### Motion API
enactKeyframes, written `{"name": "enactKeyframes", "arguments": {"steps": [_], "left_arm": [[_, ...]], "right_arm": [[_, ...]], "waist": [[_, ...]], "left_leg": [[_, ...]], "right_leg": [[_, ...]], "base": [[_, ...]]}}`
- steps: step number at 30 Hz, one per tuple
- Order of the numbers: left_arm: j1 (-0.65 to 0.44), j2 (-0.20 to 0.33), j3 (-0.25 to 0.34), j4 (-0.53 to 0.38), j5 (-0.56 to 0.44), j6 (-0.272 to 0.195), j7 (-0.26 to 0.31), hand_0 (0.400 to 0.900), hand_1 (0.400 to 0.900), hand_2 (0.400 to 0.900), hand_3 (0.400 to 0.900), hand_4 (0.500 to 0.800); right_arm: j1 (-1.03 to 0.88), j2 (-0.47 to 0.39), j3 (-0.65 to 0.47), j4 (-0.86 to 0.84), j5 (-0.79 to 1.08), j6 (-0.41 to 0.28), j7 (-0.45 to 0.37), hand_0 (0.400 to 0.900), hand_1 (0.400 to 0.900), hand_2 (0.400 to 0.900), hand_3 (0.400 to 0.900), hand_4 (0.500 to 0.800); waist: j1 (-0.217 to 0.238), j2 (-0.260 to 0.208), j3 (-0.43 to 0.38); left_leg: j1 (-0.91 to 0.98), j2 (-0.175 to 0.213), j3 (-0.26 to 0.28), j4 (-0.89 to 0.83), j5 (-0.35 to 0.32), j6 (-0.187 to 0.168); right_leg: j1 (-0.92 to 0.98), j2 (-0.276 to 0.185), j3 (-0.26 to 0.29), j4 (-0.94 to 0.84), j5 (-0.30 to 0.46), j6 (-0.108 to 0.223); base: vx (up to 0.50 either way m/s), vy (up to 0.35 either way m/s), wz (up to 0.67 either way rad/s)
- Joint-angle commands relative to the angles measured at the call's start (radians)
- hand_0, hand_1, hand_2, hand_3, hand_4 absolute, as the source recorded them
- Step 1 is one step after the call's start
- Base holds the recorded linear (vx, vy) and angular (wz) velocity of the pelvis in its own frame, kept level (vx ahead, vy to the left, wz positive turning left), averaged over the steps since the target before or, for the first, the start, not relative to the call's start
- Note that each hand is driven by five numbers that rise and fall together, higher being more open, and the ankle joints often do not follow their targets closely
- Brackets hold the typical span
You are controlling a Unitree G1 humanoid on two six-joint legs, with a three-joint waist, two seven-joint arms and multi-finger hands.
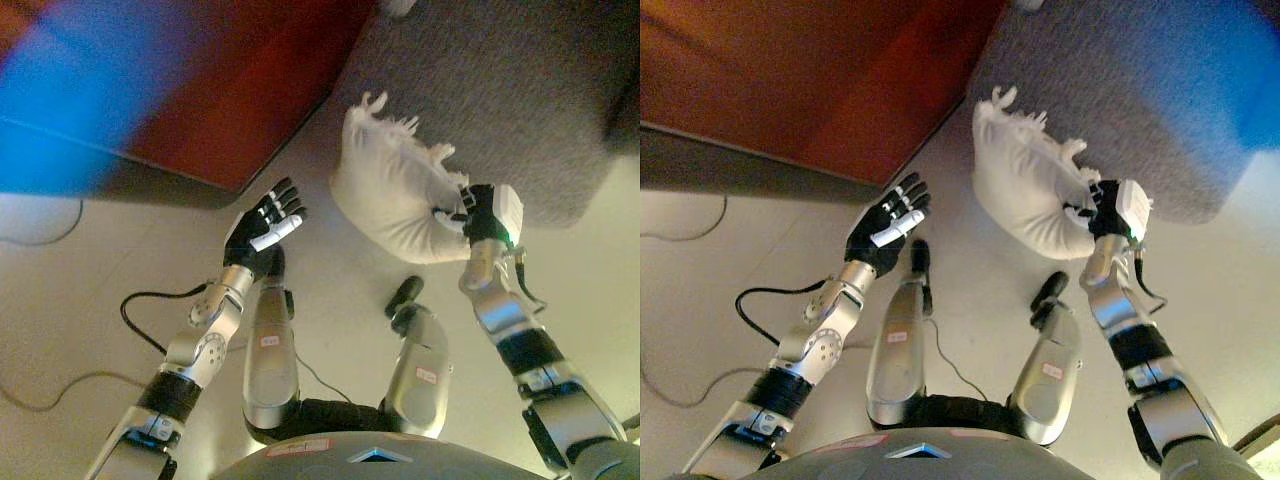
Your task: Pick up the pillow and put it on the sofa.
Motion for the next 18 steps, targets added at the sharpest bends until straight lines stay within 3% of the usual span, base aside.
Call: {"name": "enactKeyframes", "arguments": {"steps": [1,5,8,11,14,18], "left_arm": [[0.059,-0.003,0.027,-0.049,-0.003,-0.039,0.019,0.900,0.900,0.900,0.900,0.800],[0.053,-0.041,0.051,-0.028,0.001,-0.011,0.075,0.900,0.900,0.900,0.900,0.800],[0.028,-0.078,0.052,0.005,0.007,-0.019,0.132,0.900,0.900,0.900,0.900,0.800],[0.016,-0.074,0.079,0.005,0.015,-0.009,0.184,0.900,0.900,0.900,0.900,0.800],[-0.004,-0.059,0.107,0.010,0.020,0.009,0.180,0.900,0.900,0.900,0.900,0.800],[-0.006,-0.055,0.118,0.005,0.042,0.026,0.146,0.900,0.900,0.900,0.900,0.800]], "right_arm": [[0.044,-0.049,-0.089,-0.173,-0.187,-0.115,-0.125,0.400,0.400,0.400,0.400,0.500],[0.101,-0.065,-0.093,-0.221,-0.297,-0.148,-0.129,0.400,0.400,0.400,0.400,0.500],[0.113,-0.083,-0.105,-0.239,-0.324,-0.182,-0.122,0.400,0.400,0.400,0.400,0.500],[0.140,-0.105,-0.157,-0.307,-0.320,-0.243,-0.109,0.400,0.400,0.400,0.400,0.500],[0.165,-0.126,-0.223,-0.369,-0.264,-0.323,-0.150,0.400,0.400,0.400,0.400,0.500],[0.166,-0.146,-0.320,-0.420,-0.123,-0.417,-0.175,0.400,0.400,0.400,0.400,0.500]], "waist": [[-0.012,-0.044,-0.189],[-0.038,-0.058,-0.267],[-0.061,-0.067,-0.315],[-0.086,-0.089,-0.352],[-0.096,-0.111,-0.374],[-0.091,-0.122,-0.399]], "left_leg": [[0.180,0.042,0.046,-0.204,0.071,0.043],[0.314,0.016,0.090,-0.287,0.088,0.057],[0.384,-0.007,0.120,-0.307,0.075,0.071],[0.448,-0.026,0.146,-0.319,0.038,0.092],[0.485,-0.040,0.167,-0.316,-0.003,0.105],[0.501,-0.068,0.165,-0.299,-0.047,0.121]], "right_leg": [[0.129,-0.031,0.036,-0.232,0.217,0.082],[0.255,0.016,0.045,-0.308,0.244,0.087],[0.302,0.018,0.056,-0.357,0.291,0.095],[0.302,0.011,0.090,-0.367,0.363,0.105],[0.288,-0.004,0.091,-0.363,0.428,0.105],[0.284,-0.018,0.085,-0.351,0.459,0.105]], "base": [[0.10,0.119,-0.15],[0.06,0.180,-0.20],[-0.01,0.213,-0.33],[-0.01,0.083,-0.47],[-0.01,-0.012,-0.31],[0.02,0.032,-0.24]]}}
